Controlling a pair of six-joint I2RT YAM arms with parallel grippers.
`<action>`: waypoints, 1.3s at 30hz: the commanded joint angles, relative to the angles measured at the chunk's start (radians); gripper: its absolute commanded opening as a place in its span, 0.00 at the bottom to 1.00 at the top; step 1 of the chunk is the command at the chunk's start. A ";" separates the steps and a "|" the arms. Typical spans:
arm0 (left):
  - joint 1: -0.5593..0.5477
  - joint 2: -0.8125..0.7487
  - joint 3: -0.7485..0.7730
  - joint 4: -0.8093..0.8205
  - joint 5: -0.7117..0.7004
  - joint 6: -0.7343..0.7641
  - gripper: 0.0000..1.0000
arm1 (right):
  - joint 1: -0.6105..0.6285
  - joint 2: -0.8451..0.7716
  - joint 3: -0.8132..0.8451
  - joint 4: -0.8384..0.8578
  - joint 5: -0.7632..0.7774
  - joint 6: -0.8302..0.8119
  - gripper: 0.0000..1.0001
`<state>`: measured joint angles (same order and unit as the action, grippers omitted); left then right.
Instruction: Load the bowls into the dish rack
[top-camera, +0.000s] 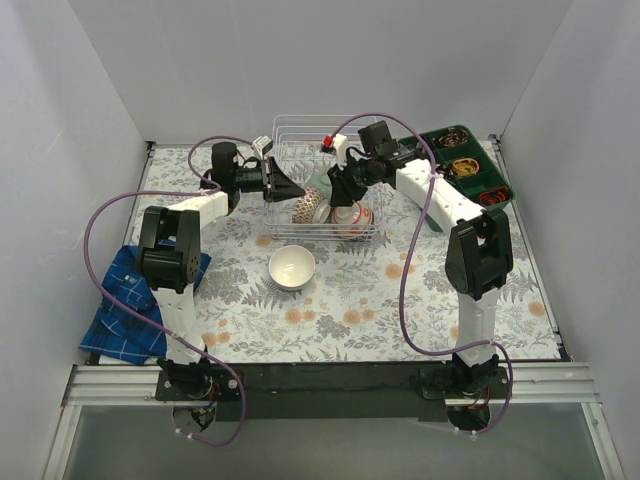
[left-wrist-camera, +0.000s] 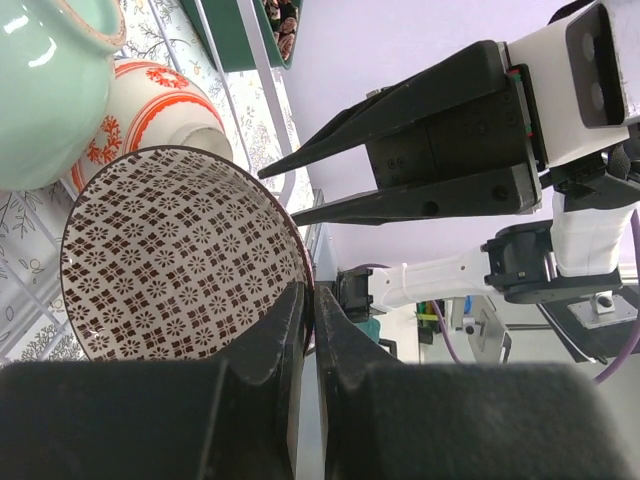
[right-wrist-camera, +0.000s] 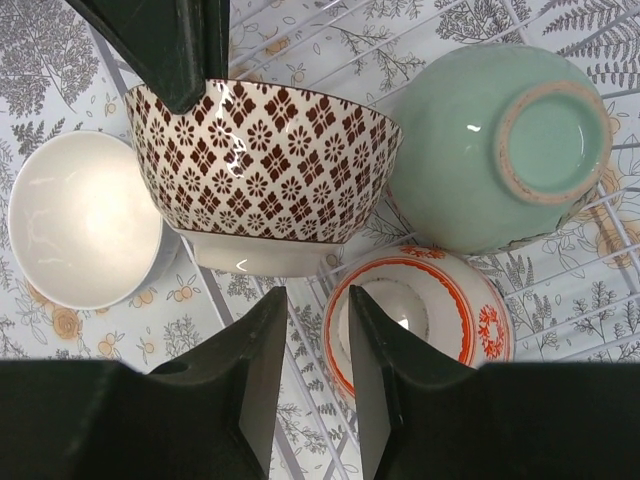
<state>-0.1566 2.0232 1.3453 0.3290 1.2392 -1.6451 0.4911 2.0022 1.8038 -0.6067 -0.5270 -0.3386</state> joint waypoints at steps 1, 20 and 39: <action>0.003 -0.001 -0.003 0.028 0.034 -0.024 0.00 | -0.002 0.001 -0.001 -0.036 -0.016 -0.039 0.38; 0.006 0.037 -0.014 -0.146 -0.003 0.143 0.00 | 0.067 0.079 -0.034 -0.036 -0.054 -0.057 0.37; 0.049 0.062 0.075 -0.349 -0.070 0.287 0.13 | 0.095 0.155 0.123 0.031 -0.025 0.006 0.36</action>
<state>-0.1394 2.0888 1.3903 0.0998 1.2053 -1.4376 0.5571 2.1479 1.8198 -0.6254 -0.5179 -0.3668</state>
